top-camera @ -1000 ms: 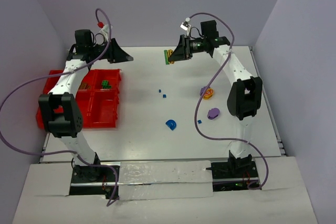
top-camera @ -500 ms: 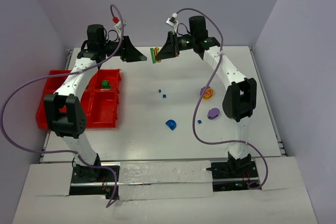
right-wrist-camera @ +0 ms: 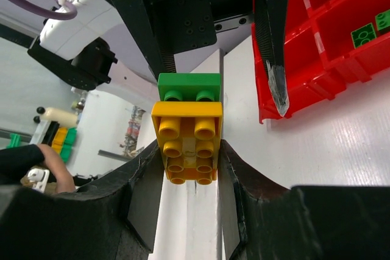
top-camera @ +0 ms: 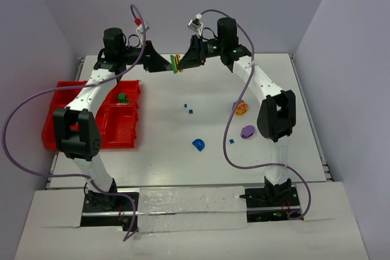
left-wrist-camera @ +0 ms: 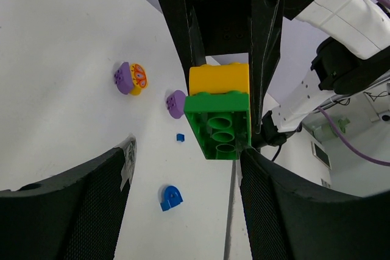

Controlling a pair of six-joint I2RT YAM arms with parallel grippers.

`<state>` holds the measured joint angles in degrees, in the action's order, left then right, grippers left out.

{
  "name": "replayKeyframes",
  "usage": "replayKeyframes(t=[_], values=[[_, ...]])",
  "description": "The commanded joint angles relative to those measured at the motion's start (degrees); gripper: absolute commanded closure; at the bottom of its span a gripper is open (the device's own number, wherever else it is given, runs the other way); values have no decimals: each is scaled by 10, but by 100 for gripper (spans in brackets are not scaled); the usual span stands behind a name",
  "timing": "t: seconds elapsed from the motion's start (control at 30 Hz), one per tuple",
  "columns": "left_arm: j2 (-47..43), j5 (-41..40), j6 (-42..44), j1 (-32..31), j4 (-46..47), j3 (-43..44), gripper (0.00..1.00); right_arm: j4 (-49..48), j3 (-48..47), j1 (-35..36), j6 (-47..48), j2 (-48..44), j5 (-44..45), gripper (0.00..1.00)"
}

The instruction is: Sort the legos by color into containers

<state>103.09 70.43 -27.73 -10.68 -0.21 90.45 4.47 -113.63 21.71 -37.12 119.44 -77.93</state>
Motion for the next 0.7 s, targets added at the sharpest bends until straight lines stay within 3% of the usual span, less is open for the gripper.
replayKeyframes(t=[0.0,0.57,0.67], values=[[-25,39,-36,-9,77,-17,27,-42,3,0,-19,-4,-7,100],[-20,93,66,3,-84,21,28,13,9,-10,31,-14,-4,100],[-18,96,54,2,-74,20,28,25,2,-8,44,-13,2,100]])
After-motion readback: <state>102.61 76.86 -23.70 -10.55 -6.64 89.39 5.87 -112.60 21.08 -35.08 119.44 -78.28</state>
